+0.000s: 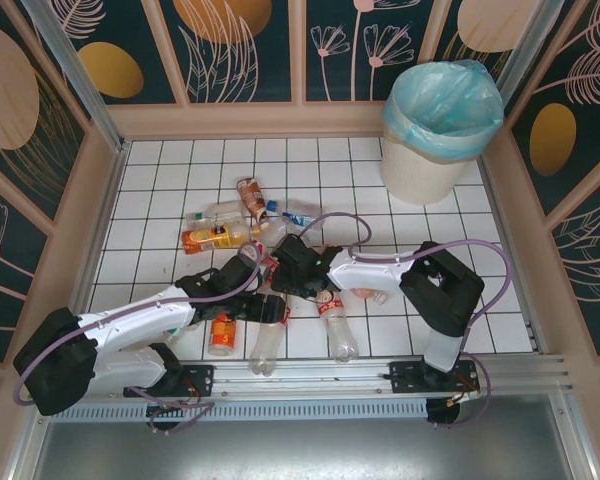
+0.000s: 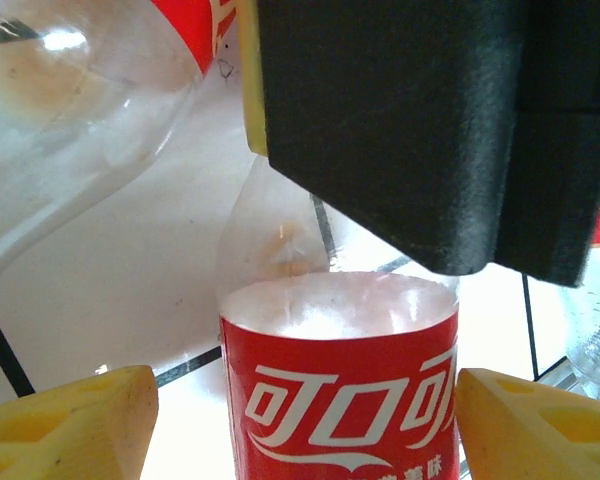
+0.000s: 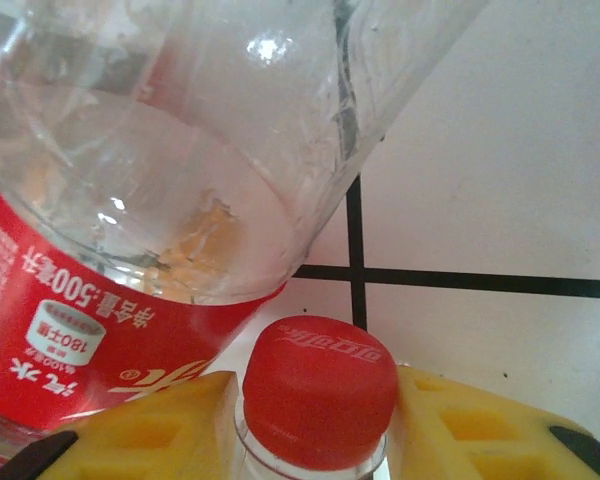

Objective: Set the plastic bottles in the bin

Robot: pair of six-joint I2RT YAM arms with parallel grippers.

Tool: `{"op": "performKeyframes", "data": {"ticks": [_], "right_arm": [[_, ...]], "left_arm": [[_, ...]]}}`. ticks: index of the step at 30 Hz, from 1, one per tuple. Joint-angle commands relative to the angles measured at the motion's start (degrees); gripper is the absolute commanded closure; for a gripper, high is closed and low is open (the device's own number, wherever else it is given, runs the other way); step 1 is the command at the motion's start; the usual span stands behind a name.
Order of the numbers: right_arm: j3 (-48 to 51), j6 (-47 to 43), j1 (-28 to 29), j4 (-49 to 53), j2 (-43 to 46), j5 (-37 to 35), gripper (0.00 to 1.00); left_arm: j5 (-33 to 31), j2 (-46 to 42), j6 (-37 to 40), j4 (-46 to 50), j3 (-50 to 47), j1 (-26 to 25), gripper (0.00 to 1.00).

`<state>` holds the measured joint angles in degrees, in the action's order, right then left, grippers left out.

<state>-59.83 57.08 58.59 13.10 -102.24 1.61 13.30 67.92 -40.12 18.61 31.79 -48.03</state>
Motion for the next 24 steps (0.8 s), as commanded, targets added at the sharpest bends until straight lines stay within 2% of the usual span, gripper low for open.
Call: {"op": "performKeyframes", "data": {"ticks": [1,9,17,24], "right_arm": [[1.7,0.3,-0.1,1.5,2.6,-1.3,0.63],[3.1,0.7,0.0,2.3,6.4,-4.8,0.82],[4.3,0.3,0.0,0.8,10.6,-7.2,0.9],[5.1,-3.6,1.0,-0.5,17.3,-12.1,0.99]], "left_arm": [[-1.8,0.1,0.0,1.3,-1.5,0.0,0.23],[-3.1,0.5,0.2,0.9,-1.3,0.1,0.21],[-2.9,-0.7,0.5,3.4,1.3,0.1,0.21],[-1.5,-6.6,1.2,6.8,7.9,0.1,0.2]]}}
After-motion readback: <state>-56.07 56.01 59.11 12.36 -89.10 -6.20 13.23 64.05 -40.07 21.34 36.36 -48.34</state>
